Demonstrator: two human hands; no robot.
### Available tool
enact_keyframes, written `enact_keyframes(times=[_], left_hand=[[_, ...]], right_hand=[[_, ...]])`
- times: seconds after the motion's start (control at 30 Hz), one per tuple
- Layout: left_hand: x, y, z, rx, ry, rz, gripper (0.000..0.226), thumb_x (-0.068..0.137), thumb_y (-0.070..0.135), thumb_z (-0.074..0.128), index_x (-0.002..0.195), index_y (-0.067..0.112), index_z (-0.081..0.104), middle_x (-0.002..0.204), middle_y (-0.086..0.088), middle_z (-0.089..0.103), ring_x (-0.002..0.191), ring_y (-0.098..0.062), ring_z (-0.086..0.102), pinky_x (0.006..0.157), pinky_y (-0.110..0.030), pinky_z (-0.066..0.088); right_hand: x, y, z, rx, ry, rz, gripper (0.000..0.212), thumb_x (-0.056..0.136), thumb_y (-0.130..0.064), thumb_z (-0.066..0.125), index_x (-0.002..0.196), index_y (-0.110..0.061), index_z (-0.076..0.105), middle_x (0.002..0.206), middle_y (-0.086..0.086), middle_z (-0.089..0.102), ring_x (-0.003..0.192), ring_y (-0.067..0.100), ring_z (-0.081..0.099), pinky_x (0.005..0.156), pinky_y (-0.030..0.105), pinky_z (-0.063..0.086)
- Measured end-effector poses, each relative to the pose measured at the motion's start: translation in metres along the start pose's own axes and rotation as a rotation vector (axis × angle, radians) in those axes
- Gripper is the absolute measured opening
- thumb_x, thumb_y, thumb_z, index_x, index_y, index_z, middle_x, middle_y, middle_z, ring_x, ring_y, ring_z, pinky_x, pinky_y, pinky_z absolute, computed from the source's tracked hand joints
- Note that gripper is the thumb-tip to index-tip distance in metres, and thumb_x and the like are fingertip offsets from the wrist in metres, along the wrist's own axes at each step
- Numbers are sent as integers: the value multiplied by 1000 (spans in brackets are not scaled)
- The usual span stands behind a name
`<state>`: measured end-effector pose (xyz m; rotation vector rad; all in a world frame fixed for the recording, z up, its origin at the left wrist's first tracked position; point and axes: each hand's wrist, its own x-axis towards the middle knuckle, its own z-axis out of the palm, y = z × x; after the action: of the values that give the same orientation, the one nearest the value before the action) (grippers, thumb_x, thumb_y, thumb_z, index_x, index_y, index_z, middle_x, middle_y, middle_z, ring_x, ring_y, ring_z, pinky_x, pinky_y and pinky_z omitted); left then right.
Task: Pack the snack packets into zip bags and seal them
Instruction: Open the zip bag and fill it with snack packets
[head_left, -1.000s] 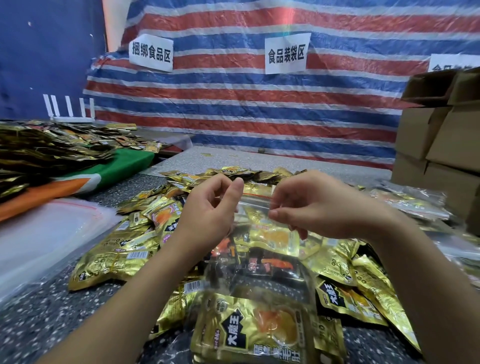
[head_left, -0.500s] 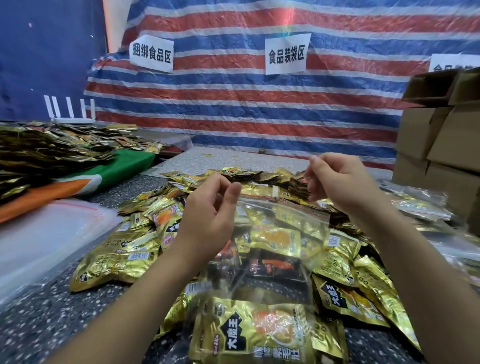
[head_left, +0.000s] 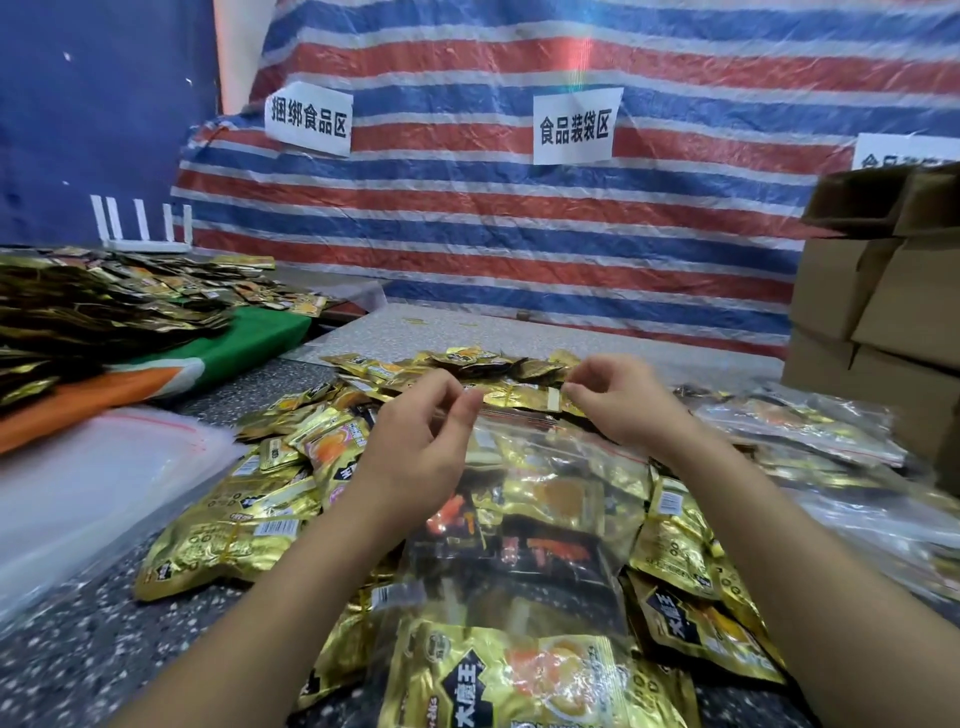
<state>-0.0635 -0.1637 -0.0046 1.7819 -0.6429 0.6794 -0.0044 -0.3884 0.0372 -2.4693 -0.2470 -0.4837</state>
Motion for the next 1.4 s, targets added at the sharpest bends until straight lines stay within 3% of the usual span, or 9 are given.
enact_keyframes(times=[0.07,0.2,0.3,0.47,0.63,0.83,1.13,1.23,1.4], left_hand=[[-1,0,1,-5,-6,-19,32,98,35,49,79,10,55,57,0,47,49,-4,40,45,-17,32],[-2,-5,4,81,23,-10,33,100,20,54,68,21,47,56,17,47,49,-2,39,49,-13,32],[-1,-8,5,92,38,-7,33,99,20,54,67,18,48,56,17,47,50,-3,39,49,-14,32],[-1,-10,5,76,44,-8,31,99,21,54,70,12,51,55,14,47,49,-4,40,48,-13,32],[-2,-11,4,95,48,-10,33,99,22,53,67,20,47,58,17,50,50,-3,43,48,-12,33],[-1,-11,6,78,52,-36,34,100,23,52,67,17,47,56,17,49,48,-2,41,48,-12,33],[-2,-7,8,79,52,-48,34,99,24,53,66,19,47,55,19,49,49,-2,42,49,-11,34],[-3,-6,7,43,49,-40,33,99,22,55,67,16,49,55,16,48,49,-2,44,48,-12,34],[-4,-3,7,28,22,2,27,91,31,53,67,18,52,57,11,48,51,-4,42,48,-16,33]], right_hand=[[14,-5,12,-68,-41,-43,2,96,-29,62,96,-28,63,100,-5,67,92,14,64,78,31,54],[42,-16,37,-402,-132,-170,43,92,-36,66,132,-23,57,131,0,61,118,21,57,99,39,49],[59,-20,52,-583,-254,-226,60,89,-40,69,142,-22,46,135,4,56,118,25,56,96,40,50],[72,-16,69,-762,-272,-259,47,92,-36,64,134,-22,47,113,3,60,100,25,59,81,40,54],[69,-18,71,-796,-137,-359,10,95,-29,48,98,-20,49,87,1,60,78,25,58,64,36,50],[61,-33,55,-159,27,-100,22,91,-28,52,72,-18,53,62,0,59,50,15,57,43,27,39],[-3,-21,2,1250,-100,339,28,99,-27,56,113,-3,62,88,11,75,79,24,73,69,36,61],[-28,-13,-13,1396,-139,277,41,94,-25,59,128,-2,59,110,14,71,97,29,70,88,41,59],[-45,-14,-34,1424,-161,113,32,85,-17,59,116,-9,61,100,7,72,92,25,72,74,40,60]])
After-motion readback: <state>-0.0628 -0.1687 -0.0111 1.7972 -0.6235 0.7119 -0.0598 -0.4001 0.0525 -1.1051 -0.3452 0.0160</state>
